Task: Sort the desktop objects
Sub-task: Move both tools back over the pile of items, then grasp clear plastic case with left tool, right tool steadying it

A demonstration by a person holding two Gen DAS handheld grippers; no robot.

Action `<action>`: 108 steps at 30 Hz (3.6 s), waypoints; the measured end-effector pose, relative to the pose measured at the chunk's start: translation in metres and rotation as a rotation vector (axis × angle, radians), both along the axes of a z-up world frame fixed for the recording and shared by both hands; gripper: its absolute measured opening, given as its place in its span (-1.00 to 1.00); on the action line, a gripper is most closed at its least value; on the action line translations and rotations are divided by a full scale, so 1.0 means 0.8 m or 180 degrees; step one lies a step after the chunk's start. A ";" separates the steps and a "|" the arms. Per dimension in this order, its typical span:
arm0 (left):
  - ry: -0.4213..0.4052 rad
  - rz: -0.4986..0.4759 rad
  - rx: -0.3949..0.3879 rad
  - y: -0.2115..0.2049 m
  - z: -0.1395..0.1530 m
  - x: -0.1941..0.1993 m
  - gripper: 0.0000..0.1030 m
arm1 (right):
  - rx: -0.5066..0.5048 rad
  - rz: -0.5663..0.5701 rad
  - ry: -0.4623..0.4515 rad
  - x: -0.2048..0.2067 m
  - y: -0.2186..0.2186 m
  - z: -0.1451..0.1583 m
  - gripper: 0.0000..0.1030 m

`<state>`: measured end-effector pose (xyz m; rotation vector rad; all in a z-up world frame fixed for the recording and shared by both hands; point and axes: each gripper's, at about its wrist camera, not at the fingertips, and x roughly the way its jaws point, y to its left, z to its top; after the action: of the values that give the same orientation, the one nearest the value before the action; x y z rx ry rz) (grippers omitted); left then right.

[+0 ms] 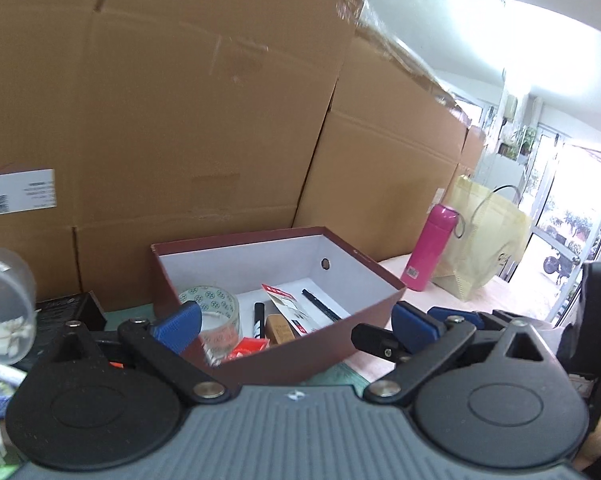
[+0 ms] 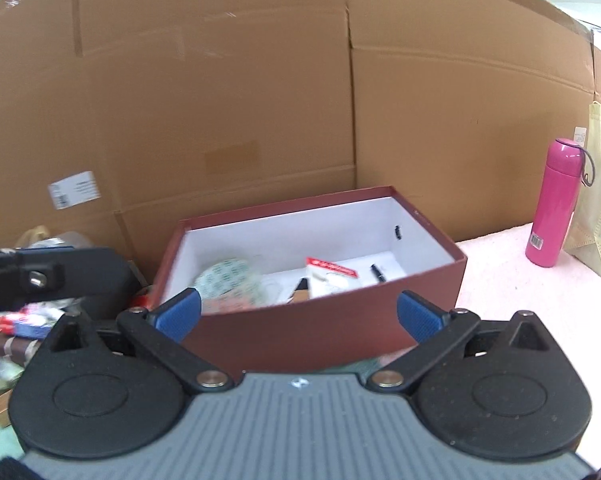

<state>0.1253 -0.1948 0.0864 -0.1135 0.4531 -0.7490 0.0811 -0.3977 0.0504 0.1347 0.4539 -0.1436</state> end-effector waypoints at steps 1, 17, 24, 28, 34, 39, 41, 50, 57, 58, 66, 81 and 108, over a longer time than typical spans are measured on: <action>-0.0007 -0.0006 -0.0023 0.014 0.002 -0.012 1.00 | 0.0020 -0.0001 -0.0025 -0.010 0.006 0.001 0.97; -0.0056 0.1016 0.0449 0.277 -0.052 -0.235 1.00 | 0.0202 0.0782 -0.0274 -0.084 0.171 -0.011 0.97; 0.0067 0.1281 0.0622 0.318 -0.119 -0.245 1.00 | 0.0117 0.1020 -0.0163 -0.106 0.230 -0.039 0.97; 0.0128 0.1299 0.0391 0.316 -0.129 -0.218 1.00 | -0.0025 0.1024 -0.0054 -0.119 0.244 -0.066 0.97; 0.0303 0.1379 0.0361 0.321 -0.140 -0.171 1.00 | -0.0210 0.1177 0.0123 -0.110 0.274 -0.100 0.97; 0.0481 0.1433 0.0269 0.337 -0.150 -0.131 0.93 | -0.0277 0.1424 0.0220 -0.084 0.314 -0.116 0.97; 0.0563 0.1455 0.0242 0.344 -0.154 -0.115 0.89 | -0.0303 0.1513 0.0262 -0.072 0.333 -0.122 0.96; 0.0781 0.1390 0.0253 0.361 -0.166 -0.070 0.67 | -0.0375 0.1529 0.0408 -0.020 0.400 -0.142 0.61; 0.0865 0.1275 0.0163 0.364 -0.168 -0.054 0.22 | -0.0386 0.1394 0.0504 0.007 0.418 -0.150 0.46; 0.0873 0.1259 0.0140 0.364 -0.168 -0.052 0.09 | -0.0391 0.1352 0.0487 0.008 0.417 -0.149 0.45; 0.0959 0.1154 0.0126 0.363 -0.171 -0.052 -0.04 | -0.0139 0.1438 0.0543 -0.002 0.386 -0.144 -0.38; 0.0966 0.0956 0.0188 0.350 -0.171 -0.065 0.01 | -0.0076 0.1609 0.0484 -0.039 0.360 -0.126 -0.53; 0.1375 0.0703 0.0205 0.358 -0.152 -0.036 -0.02 | 0.0350 0.2272 0.0758 -0.042 0.426 -0.131 0.10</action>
<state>0.0968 0.0917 -0.0351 -0.2633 0.8602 -0.4893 0.0475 -0.0569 -0.0545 0.0569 0.7219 0.5722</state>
